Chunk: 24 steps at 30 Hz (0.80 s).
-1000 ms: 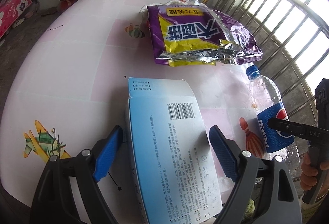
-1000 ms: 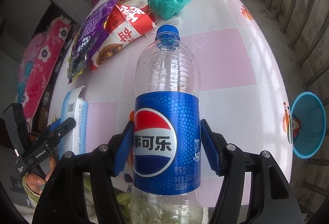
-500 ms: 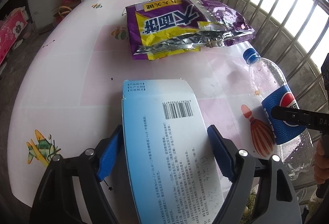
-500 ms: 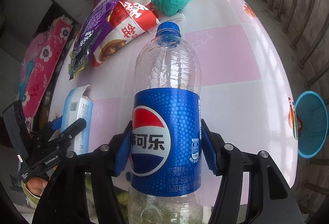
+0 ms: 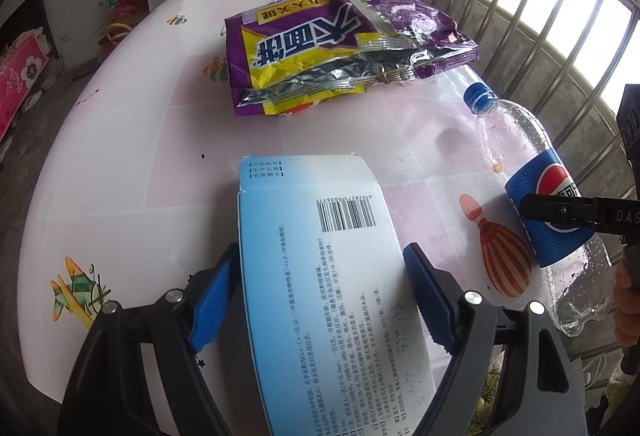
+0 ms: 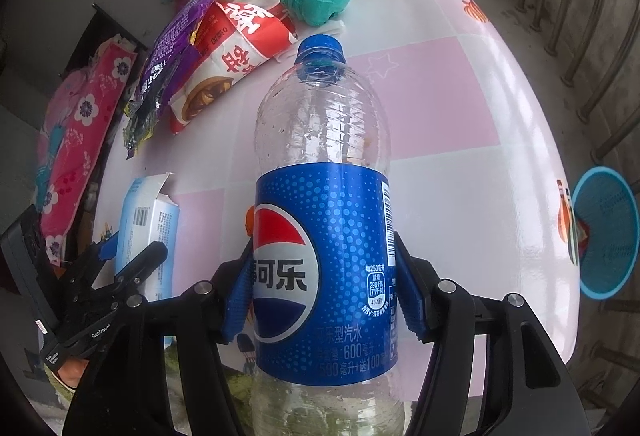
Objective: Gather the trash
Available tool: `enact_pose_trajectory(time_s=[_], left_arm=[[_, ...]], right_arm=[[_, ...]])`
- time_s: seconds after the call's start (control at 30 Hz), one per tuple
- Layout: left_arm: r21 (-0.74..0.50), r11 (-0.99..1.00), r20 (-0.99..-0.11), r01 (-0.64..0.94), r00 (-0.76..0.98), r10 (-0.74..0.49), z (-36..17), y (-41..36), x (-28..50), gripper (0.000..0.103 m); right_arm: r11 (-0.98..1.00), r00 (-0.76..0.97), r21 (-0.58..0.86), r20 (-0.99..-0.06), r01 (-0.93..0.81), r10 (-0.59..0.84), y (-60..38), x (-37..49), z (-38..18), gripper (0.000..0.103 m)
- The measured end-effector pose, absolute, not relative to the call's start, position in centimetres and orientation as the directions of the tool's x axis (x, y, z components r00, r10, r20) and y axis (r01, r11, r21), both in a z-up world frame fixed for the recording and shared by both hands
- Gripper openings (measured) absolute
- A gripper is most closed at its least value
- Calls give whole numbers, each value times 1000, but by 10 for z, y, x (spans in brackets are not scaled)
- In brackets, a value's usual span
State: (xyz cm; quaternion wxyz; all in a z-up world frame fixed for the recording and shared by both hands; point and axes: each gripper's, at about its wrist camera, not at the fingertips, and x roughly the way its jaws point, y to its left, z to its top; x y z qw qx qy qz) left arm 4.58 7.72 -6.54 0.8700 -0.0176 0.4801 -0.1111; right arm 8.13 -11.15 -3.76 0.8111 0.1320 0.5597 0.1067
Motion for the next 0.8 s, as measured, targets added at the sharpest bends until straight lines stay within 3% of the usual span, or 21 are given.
enact_pose_trajectory(time_s=[0.8], left_arm=[[-127, 977, -832, 174, 518, -200, -67, 75, 43, 79]], right_arm=[[935, 359, 353, -870, -24, 337, -116, 82, -37, 57]])
